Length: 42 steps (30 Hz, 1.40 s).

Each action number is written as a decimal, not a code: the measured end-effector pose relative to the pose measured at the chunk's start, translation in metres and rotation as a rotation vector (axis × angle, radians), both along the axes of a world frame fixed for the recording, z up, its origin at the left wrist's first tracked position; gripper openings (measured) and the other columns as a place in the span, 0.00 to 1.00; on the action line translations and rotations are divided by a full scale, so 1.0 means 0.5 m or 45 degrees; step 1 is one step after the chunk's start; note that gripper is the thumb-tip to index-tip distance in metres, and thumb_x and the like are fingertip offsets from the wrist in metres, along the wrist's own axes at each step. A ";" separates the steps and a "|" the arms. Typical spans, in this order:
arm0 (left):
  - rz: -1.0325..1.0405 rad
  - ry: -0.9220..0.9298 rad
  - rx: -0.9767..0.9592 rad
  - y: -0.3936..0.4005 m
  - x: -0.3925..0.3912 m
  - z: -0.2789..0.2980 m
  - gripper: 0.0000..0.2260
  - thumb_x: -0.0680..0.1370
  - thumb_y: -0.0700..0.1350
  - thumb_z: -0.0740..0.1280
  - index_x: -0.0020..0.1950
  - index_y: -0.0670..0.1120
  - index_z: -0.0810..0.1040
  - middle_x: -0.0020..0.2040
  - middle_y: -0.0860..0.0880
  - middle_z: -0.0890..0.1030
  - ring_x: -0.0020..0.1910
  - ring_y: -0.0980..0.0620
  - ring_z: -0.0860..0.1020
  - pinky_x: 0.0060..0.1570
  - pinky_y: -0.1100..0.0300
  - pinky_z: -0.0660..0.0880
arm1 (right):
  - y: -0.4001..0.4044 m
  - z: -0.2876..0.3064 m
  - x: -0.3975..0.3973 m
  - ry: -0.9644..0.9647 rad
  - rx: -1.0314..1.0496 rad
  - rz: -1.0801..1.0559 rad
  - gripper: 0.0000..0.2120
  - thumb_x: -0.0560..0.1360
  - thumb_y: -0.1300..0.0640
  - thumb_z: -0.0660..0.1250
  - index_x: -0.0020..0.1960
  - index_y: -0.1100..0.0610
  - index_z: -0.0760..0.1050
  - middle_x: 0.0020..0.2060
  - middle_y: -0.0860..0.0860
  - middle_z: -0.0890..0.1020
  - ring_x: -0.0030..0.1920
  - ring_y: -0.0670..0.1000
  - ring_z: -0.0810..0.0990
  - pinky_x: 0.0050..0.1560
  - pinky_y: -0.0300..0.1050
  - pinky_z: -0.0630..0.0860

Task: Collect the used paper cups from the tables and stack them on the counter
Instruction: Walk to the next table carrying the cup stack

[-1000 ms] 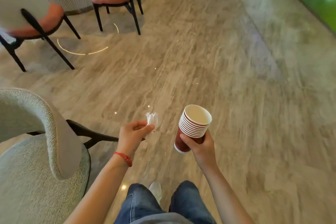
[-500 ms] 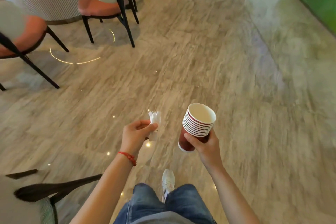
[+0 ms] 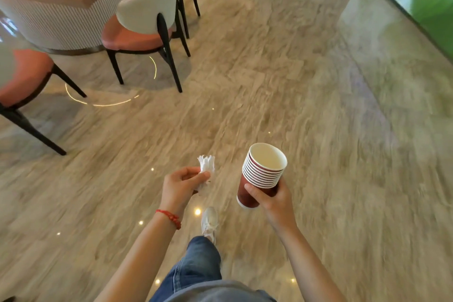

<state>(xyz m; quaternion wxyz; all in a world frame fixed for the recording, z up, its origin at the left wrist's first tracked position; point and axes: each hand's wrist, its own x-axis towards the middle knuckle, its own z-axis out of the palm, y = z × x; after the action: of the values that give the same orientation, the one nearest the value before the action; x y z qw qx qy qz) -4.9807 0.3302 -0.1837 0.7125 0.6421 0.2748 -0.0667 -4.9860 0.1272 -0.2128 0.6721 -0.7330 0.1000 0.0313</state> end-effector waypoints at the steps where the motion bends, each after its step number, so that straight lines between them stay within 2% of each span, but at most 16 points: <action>1: 0.003 0.002 0.001 0.011 0.045 0.002 0.04 0.68 0.39 0.75 0.40 0.42 0.81 0.32 0.47 0.82 0.35 0.50 0.79 0.41 0.56 0.77 | 0.011 0.001 0.045 0.003 0.007 0.012 0.29 0.56 0.46 0.77 0.55 0.50 0.75 0.46 0.44 0.84 0.48 0.43 0.82 0.44 0.33 0.76; 5: 0.010 0.006 0.001 0.051 0.214 0.020 0.04 0.68 0.39 0.75 0.40 0.41 0.81 0.32 0.46 0.82 0.35 0.49 0.78 0.41 0.56 0.75 | 0.054 0.014 0.208 -0.003 -0.002 0.016 0.30 0.55 0.44 0.77 0.55 0.49 0.74 0.46 0.40 0.83 0.46 0.40 0.81 0.42 0.30 0.75; 9: -0.018 0.002 0.031 0.077 0.368 0.036 0.06 0.68 0.38 0.75 0.42 0.40 0.81 0.34 0.45 0.82 0.35 0.49 0.78 0.43 0.55 0.76 | 0.077 0.026 0.351 0.007 -0.020 0.009 0.26 0.57 0.47 0.77 0.53 0.49 0.75 0.45 0.38 0.83 0.45 0.39 0.81 0.42 0.30 0.75; 14: 0.024 0.022 0.000 0.095 0.522 0.012 0.03 0.68 0.37 0.74 0.38 0.43 0.81 0.31 0.47 0.82 0.34 0.50 0.78 0.40 0.57 0.76 | 0.088 0.011 0.512 0.028 -0.029 0.022 0.34 0.55 0.41 0.77 0.57 0.51 0.74 0.46 0.43 0.83 0.48 0.41 0.81 0.43 0.32 0.76; 19: 0.075 0.054 0.002 0.106 0.686 -0.015 0.04 0.67 0.38 0.75 0.39 0.42 0.82 0.31 0.48 0.83 0.32 0.52 0.79 0.37 0.60 0.75 | 0.098 -0.005 0.705 0.020 -0.041 0.087 0.33 0.55 0.42 0.77 0.57 0.53 0.75 0.47 0.46 0.83 0.48 0.42 0.82 0.44 0.32 0.76; 23: 0.112 0.031 0.013 0.111 0.841 -0.018 0.04 0.68 0.38 0.75 0.39 0.42 0.82 0.31 0.49 0.83 0.32 0.52 0.79 0.38 0.59 0.76 | 0.105 -0.015 0.874 0.012 -0.026 0.121 0.33 0.55 0.42 0.77 0.57 0.52 0.75 0.47 0.46 0.83 0.48 0.43 0.81 0.44 0.33 0.76; 26: 0.146 -0.010 0.048 0.118 0.945 -0.001 0.03 0.68 0.39 0.74 0.39 0.43 0.81 0.30 0.50 0.83 0.31 0.55 0.79 0.34 0.63 0.76 | 0.113 -0.006 0.995 0.018 -0.016 0.165 0.33 0.55 0.42 0.77 0.57 0.54 0.75 0.48 0.47 0.84 0.49 0.44 0.82 0.45 0.36 0.77; 29: 0.219 -0.016 0.048 0.138 1.027 0.008 0.04 0.68 0.38 0.74 0.40 0.42 0.81 0.30 0.50 0.82 0.31 0.56 0.80 0.33 0.63 0.75 | 0.133 0.005 1.101 0.027 -0.007 0.222 0.31 0.56 0.45 0.77 0.56 0.53 0.75 0.47 0.46 0.84 0.49 0.44 0.82 0.44 0.33 0.76; 33: 0.279 0.039 0.043 0.173 1.124 -0.002 0.04 0.68 0.39 0.74 0.41 0.42 0.81 0.31 0.49 0.83 0.32 0.54 0.80 0.34 0.62 0.76 | 0.168 0.002 1.215 0.029 -0.022 0.250 0.31 0.56 0.44 0.77 0.56 0.51 0.75 0.46 0.42 0.83 0.47 0.42 0.81 0.42 0.30 0.75; 42: 0.312 0.001 0.049 0.306 1.425 -0.017 0.03 0.68 0.39 0.74 0.39 0.44 0.81 0.29 0.51 0.82 0.31 0.57 0.80 0.33 0.64 0.76 | 0.317 -0.007 1.527 0.009 -0.018 0.279 0.33 0.55 0.45 0.77 0.57 0.55 0.75 0.47 0.47 0.84 0.48 0.44 0.82 0.44 0.33 0.75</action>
<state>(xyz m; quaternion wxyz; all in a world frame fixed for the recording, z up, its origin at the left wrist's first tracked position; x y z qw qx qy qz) -4.2684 0.4831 -0.1921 0.7028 0.6172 0.3528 0.0258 -4.2226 0.2858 -0.2164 0.6590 -0.7443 0.0219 0.1066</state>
